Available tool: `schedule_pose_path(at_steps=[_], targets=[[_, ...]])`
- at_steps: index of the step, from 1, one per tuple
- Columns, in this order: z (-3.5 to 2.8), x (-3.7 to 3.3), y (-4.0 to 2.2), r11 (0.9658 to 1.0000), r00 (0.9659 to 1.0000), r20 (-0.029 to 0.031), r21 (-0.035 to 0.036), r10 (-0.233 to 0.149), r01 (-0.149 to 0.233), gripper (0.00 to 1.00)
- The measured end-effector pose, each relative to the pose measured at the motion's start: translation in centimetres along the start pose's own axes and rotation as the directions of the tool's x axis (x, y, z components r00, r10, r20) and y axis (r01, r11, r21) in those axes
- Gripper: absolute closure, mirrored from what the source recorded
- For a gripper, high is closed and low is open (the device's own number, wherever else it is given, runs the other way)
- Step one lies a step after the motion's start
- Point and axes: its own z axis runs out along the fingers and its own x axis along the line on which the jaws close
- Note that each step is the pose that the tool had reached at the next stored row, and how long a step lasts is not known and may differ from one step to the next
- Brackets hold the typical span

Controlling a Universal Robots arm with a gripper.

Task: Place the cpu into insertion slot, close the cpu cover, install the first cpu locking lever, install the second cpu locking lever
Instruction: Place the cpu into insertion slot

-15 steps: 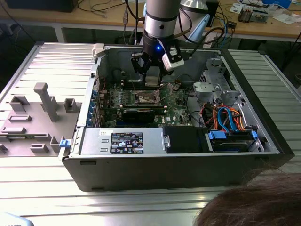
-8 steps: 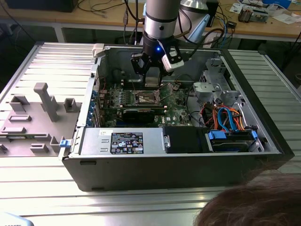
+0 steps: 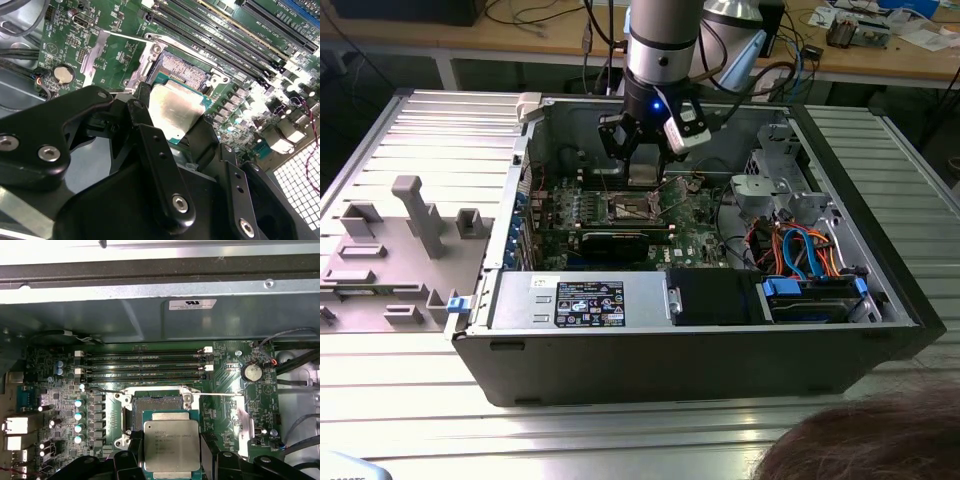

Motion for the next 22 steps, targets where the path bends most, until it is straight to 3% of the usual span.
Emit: schedule_pose_path(at_steps=[22], targets=[[0.49,-0.01,-0.04,1.0,1.0,0.0,0.0,0.0,0.0,0.45]])
